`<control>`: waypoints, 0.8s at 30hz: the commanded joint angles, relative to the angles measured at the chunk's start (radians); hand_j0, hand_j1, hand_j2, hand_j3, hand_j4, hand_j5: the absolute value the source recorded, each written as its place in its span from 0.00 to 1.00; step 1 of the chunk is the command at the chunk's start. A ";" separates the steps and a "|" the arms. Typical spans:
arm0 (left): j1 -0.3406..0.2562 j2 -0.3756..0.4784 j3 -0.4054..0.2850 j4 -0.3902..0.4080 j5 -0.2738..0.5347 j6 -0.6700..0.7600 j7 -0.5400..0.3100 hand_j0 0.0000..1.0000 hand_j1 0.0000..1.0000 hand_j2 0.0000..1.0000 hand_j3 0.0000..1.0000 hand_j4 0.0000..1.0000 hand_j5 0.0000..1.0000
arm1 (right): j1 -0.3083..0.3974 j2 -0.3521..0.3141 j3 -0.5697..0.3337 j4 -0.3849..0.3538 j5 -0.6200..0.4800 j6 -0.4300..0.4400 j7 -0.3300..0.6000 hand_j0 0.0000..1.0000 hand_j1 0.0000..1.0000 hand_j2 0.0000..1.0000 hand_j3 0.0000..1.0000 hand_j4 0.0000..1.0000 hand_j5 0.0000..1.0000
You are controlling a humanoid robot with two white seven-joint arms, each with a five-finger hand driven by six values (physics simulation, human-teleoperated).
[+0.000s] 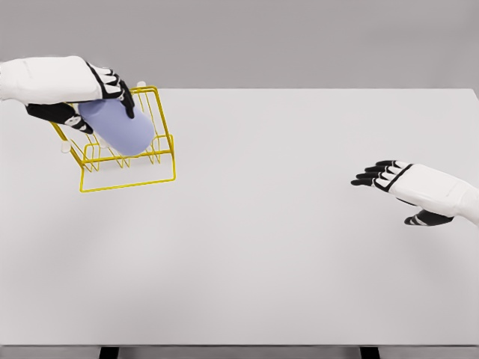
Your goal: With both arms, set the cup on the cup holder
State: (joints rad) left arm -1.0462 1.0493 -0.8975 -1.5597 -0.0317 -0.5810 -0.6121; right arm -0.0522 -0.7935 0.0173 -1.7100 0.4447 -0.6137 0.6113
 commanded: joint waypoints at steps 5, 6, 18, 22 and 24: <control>0.002 -0.017 0.000 0.003 -0.004 0.004 0.001 0.56 0.56 0.56 0.56 0.56 0.56 | 0.003 -0.001 0.000 0.000 -0.006 0.003 0.000 1.00 1.00 1.00 1.00 1.00 1.00; 0.003 -0.018 0.000 0.003 -0.005 0.004 0.001 0.61 0.61 0.61 0.61 0.61 0.61 | 0.003 0.000 0.000 0.000 -0.006 0.003 0.000 1.00 1.00 1.00 1.00 1.00 1.00; 0.002 -0.002 0.028 -0.045 0.007 -0.030 0.001 1.00 1.00 1.00 1.00 1.00 1.00 | 0.003 0.005 -0.002 -0.002 -0.006 0.003 0.000 1.00 1.00 1.00 1.00 1.00 1.00; 0.008 0.077 0.038 -0.088 0.349 -0.030 0.001 1.00 1.00 1.00 1.00 1.00 1.00 | 0.002 0.005 -0.002 0.000 -0.006 0.003 0.000 1.00 1.00 1.00 1.00 1.00 1.00; 0.078 0.138 0.040 -0.180 0.582 -0.030 0.001 1.00 1.00 1.00 1.00 1.00 1.00 | 0.003 0.007 -0.004 -0.002 -0.006 0.003 0.000 1.00 1.00 1.00 1.00 1.00 1.00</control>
State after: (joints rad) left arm -0.9498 1.1363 -0.8627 -1.6764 0.3430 -0.6129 -0.6115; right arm -0.0506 -0.7870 0.0145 -1.7108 0.4448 -0.6137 0.6113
